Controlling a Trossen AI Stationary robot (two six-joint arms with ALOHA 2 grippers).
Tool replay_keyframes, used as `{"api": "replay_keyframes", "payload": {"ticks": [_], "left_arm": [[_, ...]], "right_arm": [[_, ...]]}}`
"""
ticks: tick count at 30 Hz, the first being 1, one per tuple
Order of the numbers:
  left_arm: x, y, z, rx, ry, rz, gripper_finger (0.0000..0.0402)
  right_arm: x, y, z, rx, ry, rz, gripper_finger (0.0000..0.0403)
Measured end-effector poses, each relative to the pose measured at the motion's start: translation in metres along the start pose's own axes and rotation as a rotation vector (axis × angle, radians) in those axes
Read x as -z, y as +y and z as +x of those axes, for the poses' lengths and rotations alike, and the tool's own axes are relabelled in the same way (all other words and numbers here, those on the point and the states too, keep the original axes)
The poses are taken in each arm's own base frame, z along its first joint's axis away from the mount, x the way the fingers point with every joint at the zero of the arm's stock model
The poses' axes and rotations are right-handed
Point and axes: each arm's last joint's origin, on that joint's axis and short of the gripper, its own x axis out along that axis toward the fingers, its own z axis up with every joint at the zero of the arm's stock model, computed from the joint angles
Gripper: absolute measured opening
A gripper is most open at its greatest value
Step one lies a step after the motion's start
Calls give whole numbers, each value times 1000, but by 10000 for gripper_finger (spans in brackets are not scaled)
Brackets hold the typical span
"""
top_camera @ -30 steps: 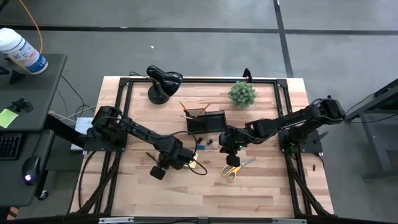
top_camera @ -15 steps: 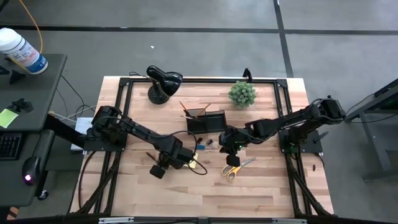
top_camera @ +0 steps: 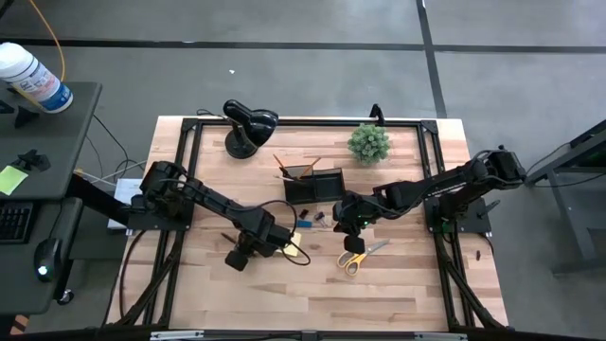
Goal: Pick and place office supplies into organizer
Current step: Put the black pen into the black desk organizer
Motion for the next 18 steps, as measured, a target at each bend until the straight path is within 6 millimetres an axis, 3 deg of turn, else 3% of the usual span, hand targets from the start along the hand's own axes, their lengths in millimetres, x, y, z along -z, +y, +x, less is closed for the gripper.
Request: {"api": "replay_keyframes", "payload": {"ticks": [18], "left_arm": [[-3,1,0,-11,-33,-11,56]], "right_arm": [[-1,0,0,0,-8,3,11]]}}
